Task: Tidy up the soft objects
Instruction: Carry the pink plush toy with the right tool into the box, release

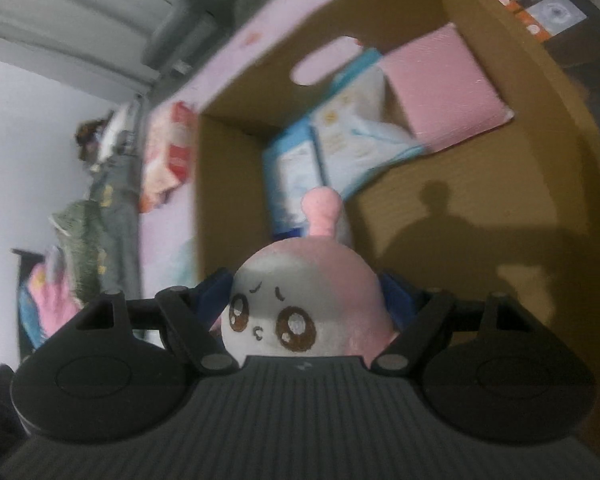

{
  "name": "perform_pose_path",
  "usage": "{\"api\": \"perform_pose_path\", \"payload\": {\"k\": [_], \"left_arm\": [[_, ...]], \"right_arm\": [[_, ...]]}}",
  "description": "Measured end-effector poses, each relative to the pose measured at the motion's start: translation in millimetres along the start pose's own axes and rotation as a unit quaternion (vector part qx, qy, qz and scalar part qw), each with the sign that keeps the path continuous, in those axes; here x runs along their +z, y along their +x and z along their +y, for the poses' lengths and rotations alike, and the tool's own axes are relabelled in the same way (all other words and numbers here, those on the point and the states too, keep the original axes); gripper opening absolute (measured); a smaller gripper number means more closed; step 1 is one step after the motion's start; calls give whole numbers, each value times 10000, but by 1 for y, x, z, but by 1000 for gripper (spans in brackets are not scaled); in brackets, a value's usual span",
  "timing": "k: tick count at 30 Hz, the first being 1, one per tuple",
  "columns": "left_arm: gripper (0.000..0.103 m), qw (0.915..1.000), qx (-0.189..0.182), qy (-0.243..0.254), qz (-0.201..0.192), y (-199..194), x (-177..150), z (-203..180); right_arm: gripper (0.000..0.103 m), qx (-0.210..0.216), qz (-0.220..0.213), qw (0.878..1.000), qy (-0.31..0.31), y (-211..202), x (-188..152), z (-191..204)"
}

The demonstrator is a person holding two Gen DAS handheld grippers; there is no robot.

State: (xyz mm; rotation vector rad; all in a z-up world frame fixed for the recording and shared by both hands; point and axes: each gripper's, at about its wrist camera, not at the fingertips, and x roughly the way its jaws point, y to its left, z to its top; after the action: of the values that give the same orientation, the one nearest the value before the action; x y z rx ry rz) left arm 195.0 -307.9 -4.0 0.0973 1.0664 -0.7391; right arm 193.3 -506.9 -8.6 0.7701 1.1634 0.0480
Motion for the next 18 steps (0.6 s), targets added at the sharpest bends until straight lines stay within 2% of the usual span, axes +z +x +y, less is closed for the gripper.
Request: {"api": "perform_pose_path", "payload": {"k": [8, 10, 13, 18], "left_arm": [[67, 9988, 167, -196, 421, 56, 5, 6], [66, 9987, 173, -197, 436, 58, 5, 8], [68, 9992, 163, -145, 337, 52, 7, 9], [68, 9993, 101, -148, 329, 41, 9, 8]], "right_arm": [[81, -440, 505, 9965, -505, 54, 37, -16], [81, -527, 532, 9962, -440, 65, 43, -24], [81, -440, 480, 9973, -330, 67, 47, -30], [80, -596, 278, 9964, -526, 59, 50, -23]]}}
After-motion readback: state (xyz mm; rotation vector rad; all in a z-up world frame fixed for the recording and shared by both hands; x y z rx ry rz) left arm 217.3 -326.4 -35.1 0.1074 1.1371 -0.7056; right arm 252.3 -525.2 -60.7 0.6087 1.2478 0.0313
